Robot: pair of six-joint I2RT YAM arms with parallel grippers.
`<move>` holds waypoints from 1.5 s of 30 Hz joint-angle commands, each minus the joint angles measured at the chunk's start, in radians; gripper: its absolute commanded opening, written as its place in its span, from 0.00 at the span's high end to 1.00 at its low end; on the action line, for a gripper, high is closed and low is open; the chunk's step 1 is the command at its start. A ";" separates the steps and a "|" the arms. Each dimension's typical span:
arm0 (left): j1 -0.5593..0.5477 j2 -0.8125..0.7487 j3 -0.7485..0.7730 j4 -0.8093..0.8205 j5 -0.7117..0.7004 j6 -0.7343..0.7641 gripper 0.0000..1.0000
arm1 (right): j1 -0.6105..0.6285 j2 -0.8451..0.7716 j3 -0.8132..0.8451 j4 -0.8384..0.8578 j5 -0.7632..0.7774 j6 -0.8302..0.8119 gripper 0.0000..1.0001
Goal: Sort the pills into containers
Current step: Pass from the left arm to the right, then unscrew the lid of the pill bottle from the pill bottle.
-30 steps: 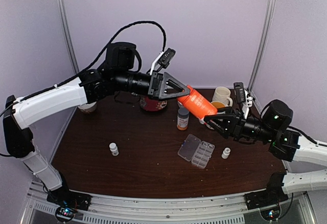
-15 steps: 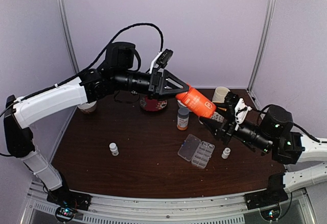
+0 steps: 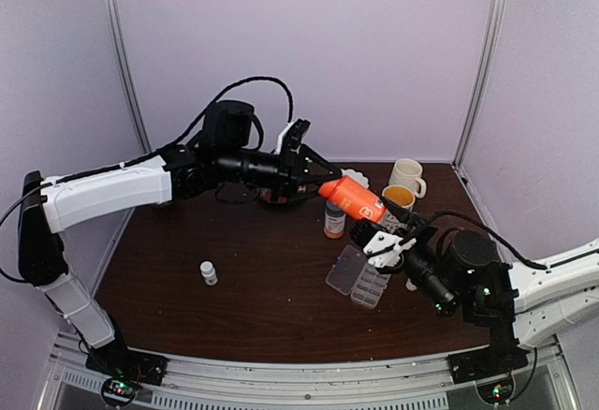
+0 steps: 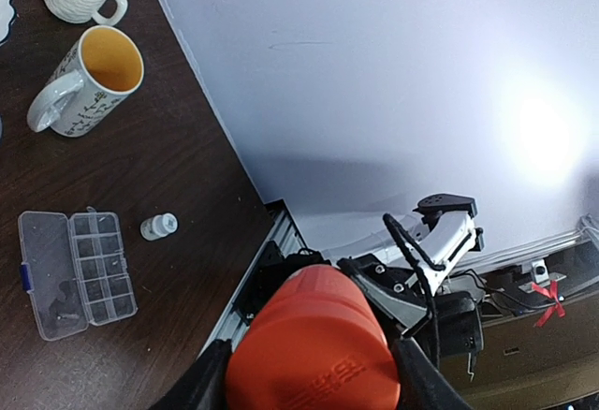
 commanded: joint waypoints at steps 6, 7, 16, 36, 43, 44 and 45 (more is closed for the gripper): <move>-0.023 -0.088 -0.092 0.173 -0.066 0.110 0.03 | 0.036 -0.140 0.065 -0.248 -0.222 0.256 0.78; -0.016 -0.104 -0.090 0.164 -0.068 0.133 0.02 | 0.037 -0.163 0.060 -0.260 -0.237 0.295 0.78; -0.003 -0.230 -0.071 0.140 0.001 0.475 0.03 | 0.035 -0.313 0.052 -0.430 -0.400 0.612 0.80; -0.218 -0.509 -0.353 -0.114 -0.113 1.792 0.02 | -0.203 -0.228 0.206 -0.621 -1.181 1.084 0.84; -0.232 -0.479 -0.343 -0.120 -0.262 1.787 0.03 | -0.261 -0.143 0.236 -0.572 -1.332 1.132 0.86; -0.233 -0.475 -0.341 -0.121 -0.257 1.783 0.04 | -0.261 -0.139 0.237 -0.567 -1.330 1.132 0.86; -0.233 -0.470 -0.340 -0.120 -0.245 1.781 0.06 | -0.261 -0.134 0.240 -0.564 -1.328 1.134 0.86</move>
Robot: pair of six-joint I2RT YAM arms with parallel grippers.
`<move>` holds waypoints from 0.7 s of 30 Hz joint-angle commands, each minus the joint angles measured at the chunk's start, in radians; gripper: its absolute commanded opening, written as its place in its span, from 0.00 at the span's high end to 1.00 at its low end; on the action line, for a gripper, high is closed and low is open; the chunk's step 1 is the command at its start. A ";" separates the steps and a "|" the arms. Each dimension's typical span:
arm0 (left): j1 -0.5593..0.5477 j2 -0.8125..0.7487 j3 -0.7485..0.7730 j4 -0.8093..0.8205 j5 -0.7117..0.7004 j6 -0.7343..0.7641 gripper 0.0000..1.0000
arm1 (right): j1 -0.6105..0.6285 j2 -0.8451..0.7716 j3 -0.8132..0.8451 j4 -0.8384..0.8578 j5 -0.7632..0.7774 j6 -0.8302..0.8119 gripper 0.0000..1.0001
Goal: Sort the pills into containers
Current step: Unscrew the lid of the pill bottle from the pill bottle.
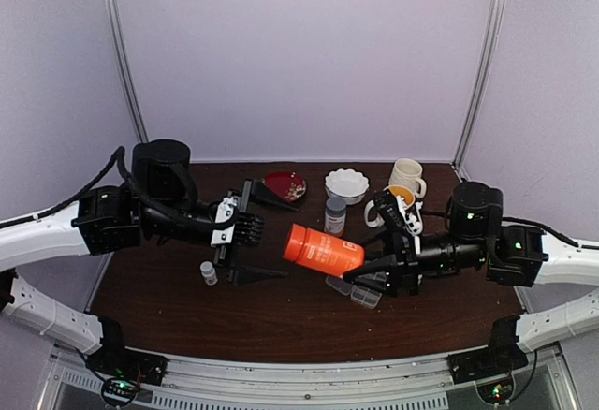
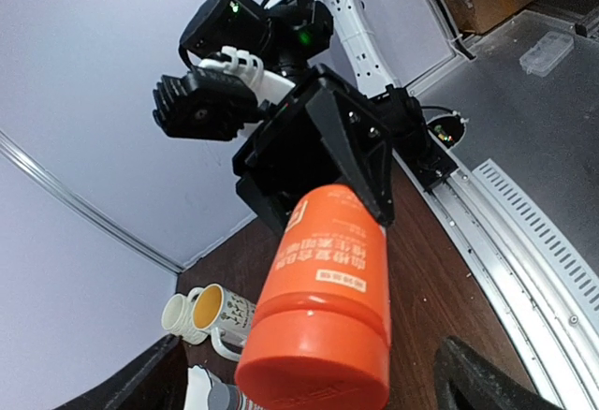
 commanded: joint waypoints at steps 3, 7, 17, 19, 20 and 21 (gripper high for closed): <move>-0.003 0.025 0.013 0.013 -0.025 0.038 0.18 | -0.004 0.015 0.046 0.077 -0.107 0.047 0.86; -0.004 0.028 0.015 -0.002 -0.034 0.043 0.28 | -0.006 0.022 0.034 0.106 -0.107 0.054 0.88; -0.003 -0.004 -0.010 0.034 -0.011 0.049 0.16 | -0.027 0.019 0.009 0.112 -0.104 0.053 0.89; -0.003 -0.011 -0.015 0.043 -0.004 0.049 0.18 | -0.031 0.012 0.005 0.111 -0.106 0.053 0.89; -0.003 -0.013 -0.016 0.043 -0.001 0.047 0.20 | -0.033 0.009 0.003 0.109 -0.106 0.052 0.89; -0.003 -0.013 -0.014 0.043 -0.002 0.049 0.21 | -0.034 0.007 0.003 0.105 -0.106 0.051 0.88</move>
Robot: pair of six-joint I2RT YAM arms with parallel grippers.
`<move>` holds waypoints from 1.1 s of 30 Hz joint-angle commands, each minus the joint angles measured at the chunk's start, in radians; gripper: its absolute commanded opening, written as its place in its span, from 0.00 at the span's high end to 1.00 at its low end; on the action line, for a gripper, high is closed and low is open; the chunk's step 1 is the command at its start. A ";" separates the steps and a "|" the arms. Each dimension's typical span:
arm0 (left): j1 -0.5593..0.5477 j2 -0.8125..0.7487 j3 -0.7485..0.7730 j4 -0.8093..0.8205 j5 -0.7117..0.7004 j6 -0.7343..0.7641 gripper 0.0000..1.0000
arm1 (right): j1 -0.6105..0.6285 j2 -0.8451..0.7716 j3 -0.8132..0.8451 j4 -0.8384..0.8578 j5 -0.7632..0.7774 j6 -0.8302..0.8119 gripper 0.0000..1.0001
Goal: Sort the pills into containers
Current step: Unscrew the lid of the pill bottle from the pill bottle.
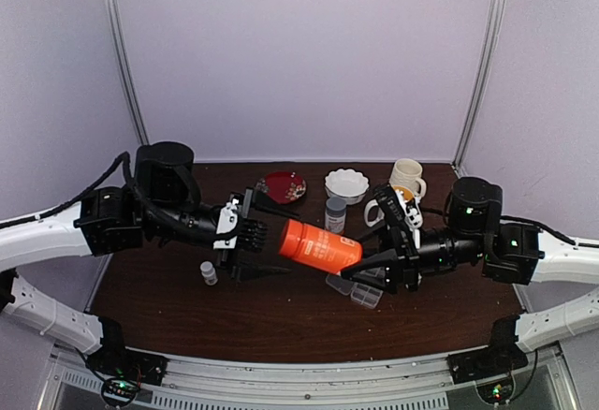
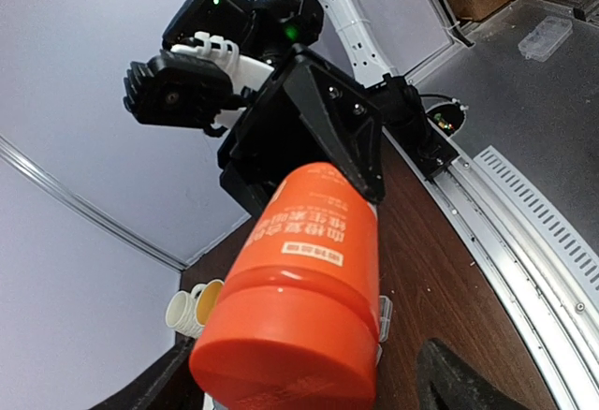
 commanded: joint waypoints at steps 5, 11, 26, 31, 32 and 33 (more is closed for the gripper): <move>-0.003 -0.024 -0.008 0.059 0.027 0.007 0.28 | -0.015 -0.021 -0.010 0.034 -0.018 0.000 0.89; -0.003 -0.014 0.007 0.055 0.021 -0.004 0.54 | -0.016 -0.021 -0.013 0.039 -0.015 0.002 0.90; -0.003 0.082 0.178 0.038 -0.082 -0.424 0.80 | -0.016 -0.037 0.027 -0.043 0.118 -0.165 0.93; -0.003 0.105 0.257 0.018 -0.082 -0.602 0.84 | -0.015 -0.075 0.035 -0.041 0.206 -0.345 0.93; -0.004 0.109 0.265 0.023 -0.102 -0.654 0.85 | -0.015 -0.082 0.031 -0.036 0.226 -0.386 0.93; -0.003 0.114 0.274 0.025 -0.119 -0.708 0.87 | -0.014 -0.096 0.026 -0.028 0.245 -0.430 0.93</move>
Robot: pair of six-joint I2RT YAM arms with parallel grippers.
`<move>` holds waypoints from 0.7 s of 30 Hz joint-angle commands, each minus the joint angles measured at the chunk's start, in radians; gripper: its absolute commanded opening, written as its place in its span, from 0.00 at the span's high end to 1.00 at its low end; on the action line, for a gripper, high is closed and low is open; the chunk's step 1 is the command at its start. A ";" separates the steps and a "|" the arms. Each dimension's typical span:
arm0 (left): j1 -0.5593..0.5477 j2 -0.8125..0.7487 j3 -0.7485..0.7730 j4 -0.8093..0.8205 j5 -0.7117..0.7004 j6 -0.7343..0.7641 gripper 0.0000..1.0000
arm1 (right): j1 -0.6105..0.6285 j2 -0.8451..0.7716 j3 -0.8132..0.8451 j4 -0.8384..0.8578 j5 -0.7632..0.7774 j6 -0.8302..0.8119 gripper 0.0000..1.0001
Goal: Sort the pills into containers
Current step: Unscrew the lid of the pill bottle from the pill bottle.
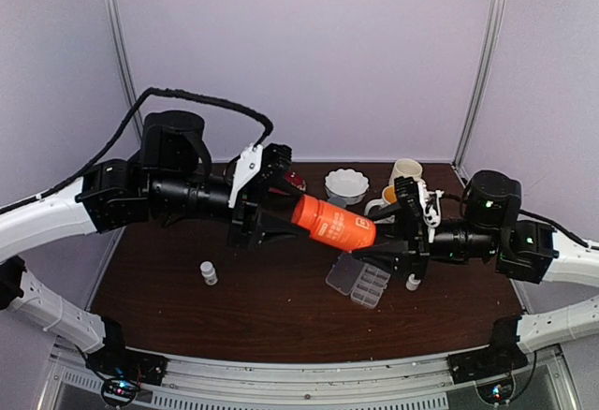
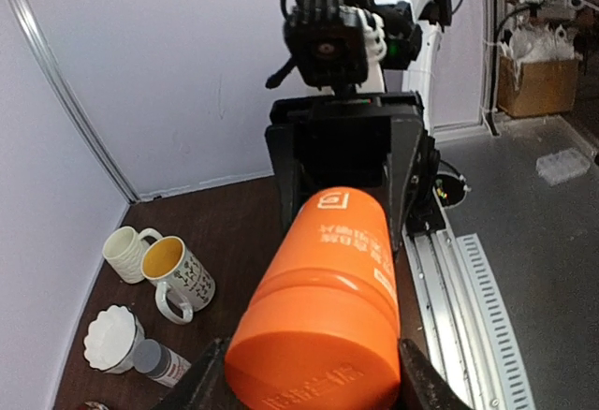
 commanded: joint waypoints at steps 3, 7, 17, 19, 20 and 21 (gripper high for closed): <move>-0.004 0.044 0.116 0.097 -0.122 -0.417 0.95 | 0.014 -0.055 -0.001 0.037 0.197 -0.297 0.93; -0.002 0.080 0.169 0.053 -0.188 -0.568 1.00 | 0.032 -0.066 -0.005 0.064 0.331 -0.396 0.94; 0.146 0.156 0.079 0.236 0.088 -1.239 1.00 | 0.149 -0.043 -0.109 0.251 0.580 -0.709 0.96; 0.162 0.187 0.048 0.288 0.146 -1.357 1.00 | 0.175 -0.016 -0.112 0.264 0.634 -0.763 0.96; 0.165 0.205 0.028 0.347 0.174 -1.403 1.00 | 0.187 -0.001 -0.115 0.271 0.662 -0.796 0.95; 0.165 0.218 0.003 0.407 0.195 -1.454 1.00 | 0.198 0.013 -0.119 0.283 0.691 -0.822 0.96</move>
